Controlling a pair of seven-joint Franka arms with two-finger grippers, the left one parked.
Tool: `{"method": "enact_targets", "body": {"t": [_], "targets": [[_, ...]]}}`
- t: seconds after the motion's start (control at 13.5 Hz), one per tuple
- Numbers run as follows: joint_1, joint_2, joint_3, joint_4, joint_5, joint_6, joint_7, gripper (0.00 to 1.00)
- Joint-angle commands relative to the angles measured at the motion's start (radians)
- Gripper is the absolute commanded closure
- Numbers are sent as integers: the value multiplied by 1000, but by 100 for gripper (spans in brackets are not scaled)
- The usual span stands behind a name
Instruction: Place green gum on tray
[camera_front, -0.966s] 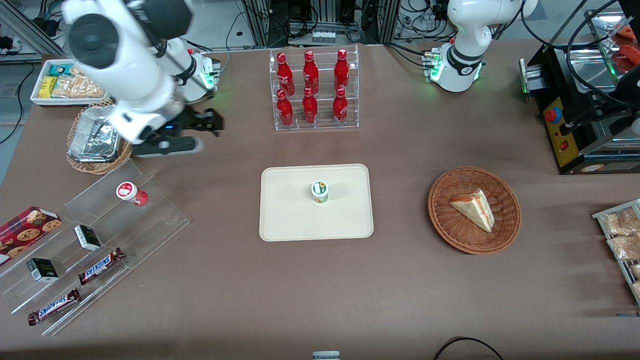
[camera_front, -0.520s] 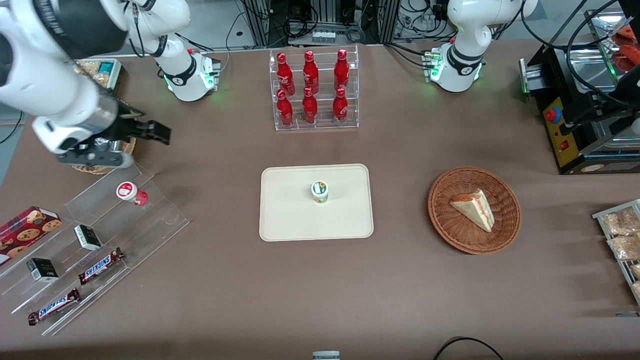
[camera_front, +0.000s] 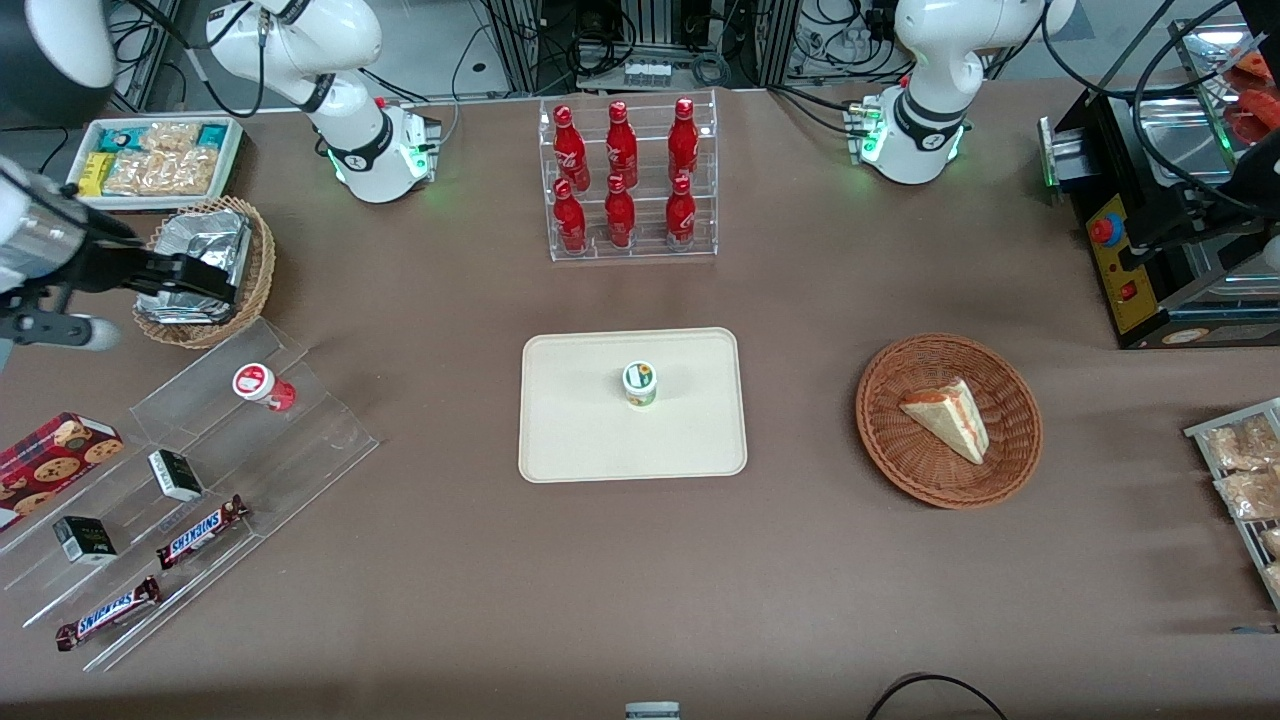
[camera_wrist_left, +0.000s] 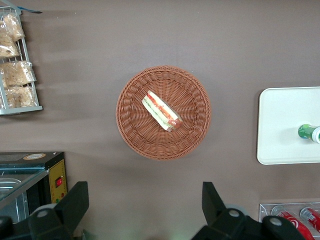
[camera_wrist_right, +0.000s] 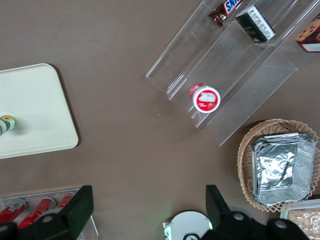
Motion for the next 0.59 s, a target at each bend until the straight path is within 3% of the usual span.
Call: {"method": "enact_targets", "body": {"t": [0.0, 0.22, 0.52], "targets": [[-49, 8, 0, 27, -13, -14, -49, 0], [-101, 14, -5, 38, -13, -10, -124, 0], [-98, 18, -2, 43, -4, -10, -112, 0]]}}
